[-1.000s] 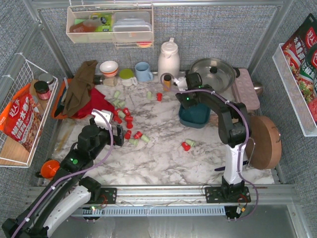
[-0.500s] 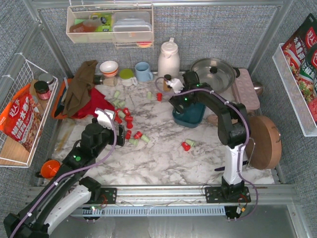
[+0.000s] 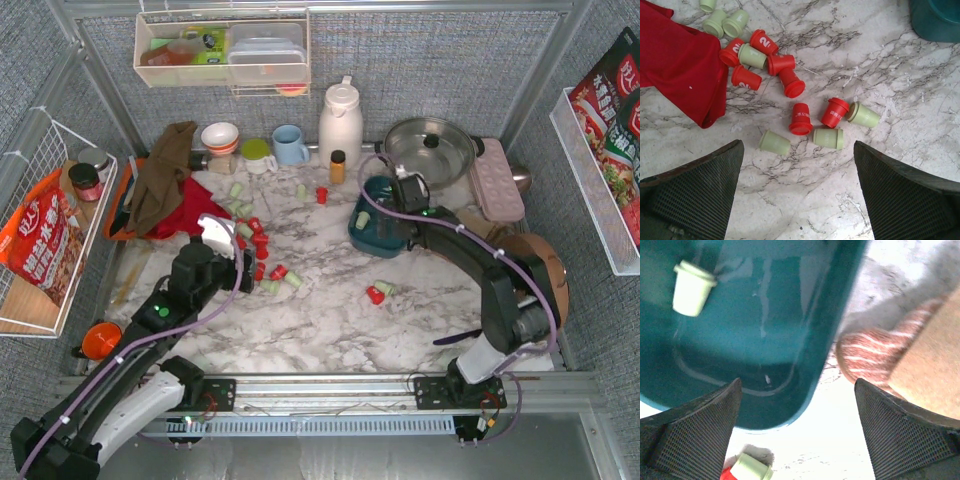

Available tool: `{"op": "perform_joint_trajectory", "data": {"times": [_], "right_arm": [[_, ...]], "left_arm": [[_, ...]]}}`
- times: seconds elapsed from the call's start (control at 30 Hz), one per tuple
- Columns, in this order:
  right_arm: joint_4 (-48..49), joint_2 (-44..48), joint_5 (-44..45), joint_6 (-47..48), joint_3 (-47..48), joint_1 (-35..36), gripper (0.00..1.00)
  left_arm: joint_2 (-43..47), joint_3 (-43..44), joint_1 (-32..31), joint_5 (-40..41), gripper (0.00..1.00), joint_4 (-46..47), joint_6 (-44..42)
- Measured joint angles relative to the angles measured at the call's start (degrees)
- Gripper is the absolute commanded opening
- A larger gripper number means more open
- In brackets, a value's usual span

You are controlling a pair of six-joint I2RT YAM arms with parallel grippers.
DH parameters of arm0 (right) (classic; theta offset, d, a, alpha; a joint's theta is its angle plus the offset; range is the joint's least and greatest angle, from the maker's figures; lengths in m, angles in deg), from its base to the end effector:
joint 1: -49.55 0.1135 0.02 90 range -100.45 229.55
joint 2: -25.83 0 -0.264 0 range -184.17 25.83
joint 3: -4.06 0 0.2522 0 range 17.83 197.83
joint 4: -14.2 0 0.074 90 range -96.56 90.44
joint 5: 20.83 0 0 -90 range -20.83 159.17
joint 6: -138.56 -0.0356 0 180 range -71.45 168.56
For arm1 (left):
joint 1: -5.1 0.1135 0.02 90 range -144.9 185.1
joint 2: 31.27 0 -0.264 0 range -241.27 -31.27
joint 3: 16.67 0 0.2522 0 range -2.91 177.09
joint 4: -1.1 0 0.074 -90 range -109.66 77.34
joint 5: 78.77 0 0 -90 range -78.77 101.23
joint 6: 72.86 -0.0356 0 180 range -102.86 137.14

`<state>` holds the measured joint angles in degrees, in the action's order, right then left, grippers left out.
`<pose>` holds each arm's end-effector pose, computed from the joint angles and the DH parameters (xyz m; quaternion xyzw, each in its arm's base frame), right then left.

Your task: Mix the coffee capsules in the storage basket

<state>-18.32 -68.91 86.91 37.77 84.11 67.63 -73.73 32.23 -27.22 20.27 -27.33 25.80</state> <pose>0.3447 0.1011 0.2335 -0.0024 0.9217 -0.0492 0.3848 0.1526 -0.0899 0.2791 0.1263 0.8179 -0.1340 0.5451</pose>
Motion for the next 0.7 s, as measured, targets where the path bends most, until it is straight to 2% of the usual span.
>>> {"op": "perform_joint_trajectory", "data": {"times": [0.13, 0.33, 0.4, 0.43, 0.6, 0.7], "right_arm": [[7.3, 5.7, 4.6, -7.5, -7.5, -1.7, 0.98], [16.7, 5.4, 1.0, -13.8, -13.2, -6.8, 0.67], [19.8, 3.5, -0.7, -15.1, -13.2, -7.9, 0.64], [20.9, 2.5, -1.9, -15.5, -13.1, -8.1, 0.58], [23.3, -3.0, -6.4, -15.3, -9.3, -9.2, 0.22], [23.6, -4.9, -8.7, -13.0, -6.7, -9.7, 0.17]], "left_arm": [[-0.5, 0.0, 0.0, 0.2, 0.99, 0.0, 0.3], [-1.3, 0.0, 0.0, 1.3, 0.99, 0.0, 0.3], [-1.7, 0.0, 0.0, 1.4, 0.99, 0.0, 0.3], [-1.9, 0.0, 0.0, 1.4, 0.99, 0.0, 0.3], [-2.8, 0.0, 0.0, 1.5, 0.99, -0.1, 0.3], [-3.2, 0.0, 0.0, 1.5, 0.99, -0.1, 0.3]]}}
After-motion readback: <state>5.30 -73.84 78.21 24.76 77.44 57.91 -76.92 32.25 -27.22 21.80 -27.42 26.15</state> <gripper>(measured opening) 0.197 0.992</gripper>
